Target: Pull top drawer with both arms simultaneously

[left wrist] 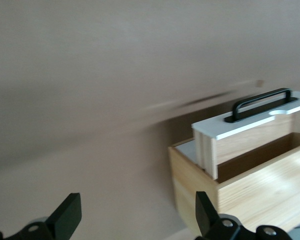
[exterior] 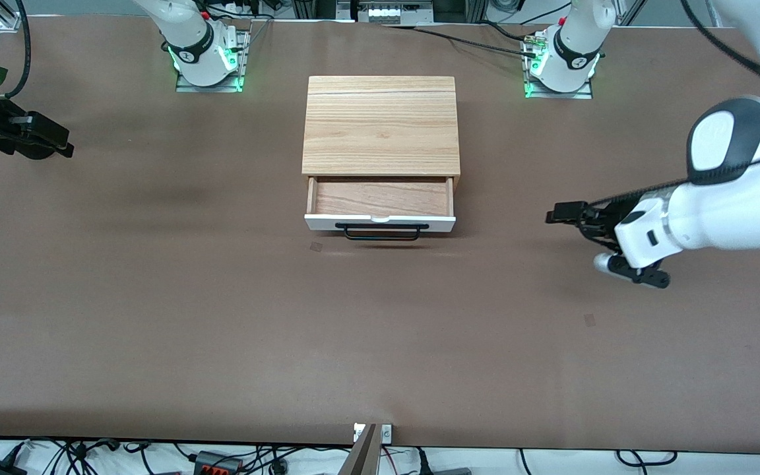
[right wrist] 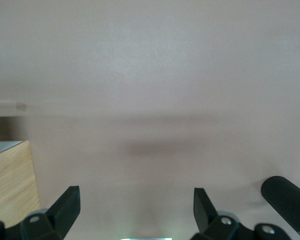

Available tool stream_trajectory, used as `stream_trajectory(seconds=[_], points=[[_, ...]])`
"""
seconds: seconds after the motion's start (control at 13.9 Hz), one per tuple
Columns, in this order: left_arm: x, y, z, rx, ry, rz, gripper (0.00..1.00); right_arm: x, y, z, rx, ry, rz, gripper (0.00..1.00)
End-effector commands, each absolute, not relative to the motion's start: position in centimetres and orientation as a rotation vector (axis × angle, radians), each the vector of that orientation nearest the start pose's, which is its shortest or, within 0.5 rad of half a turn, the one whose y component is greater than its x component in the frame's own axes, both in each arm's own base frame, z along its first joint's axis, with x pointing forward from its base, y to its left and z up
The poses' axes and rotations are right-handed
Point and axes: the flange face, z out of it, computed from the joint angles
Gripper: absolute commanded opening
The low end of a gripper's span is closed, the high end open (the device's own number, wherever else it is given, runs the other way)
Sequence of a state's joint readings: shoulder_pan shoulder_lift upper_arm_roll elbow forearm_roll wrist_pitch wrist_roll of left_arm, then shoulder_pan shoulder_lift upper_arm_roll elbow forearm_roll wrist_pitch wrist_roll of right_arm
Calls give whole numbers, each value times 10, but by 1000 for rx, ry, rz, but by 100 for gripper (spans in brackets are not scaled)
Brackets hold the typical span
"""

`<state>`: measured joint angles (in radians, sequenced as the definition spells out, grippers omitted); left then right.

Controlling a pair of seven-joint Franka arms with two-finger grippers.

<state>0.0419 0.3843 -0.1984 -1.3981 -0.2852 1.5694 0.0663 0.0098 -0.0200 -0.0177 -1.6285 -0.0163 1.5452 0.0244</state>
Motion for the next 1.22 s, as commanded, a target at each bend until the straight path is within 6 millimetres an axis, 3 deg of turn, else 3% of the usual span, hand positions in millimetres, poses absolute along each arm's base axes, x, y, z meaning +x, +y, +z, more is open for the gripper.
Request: stream_trajectory(seconds=[0.0,0.29,0.57,1.15], points=[[617,-95,518,-3392,257,319,100,539,-5,609,-3114,94,79,100],[585,-67,557,-3327,54,224,100,544,-6,609,-3123,99,51,100],[565,-60,594,-3241,72,127,100,543,-15,607,-3119,125,72,100],[528,-55,593,-3207,-6,216,100,543,-20,606,-3114,144,79,100]])
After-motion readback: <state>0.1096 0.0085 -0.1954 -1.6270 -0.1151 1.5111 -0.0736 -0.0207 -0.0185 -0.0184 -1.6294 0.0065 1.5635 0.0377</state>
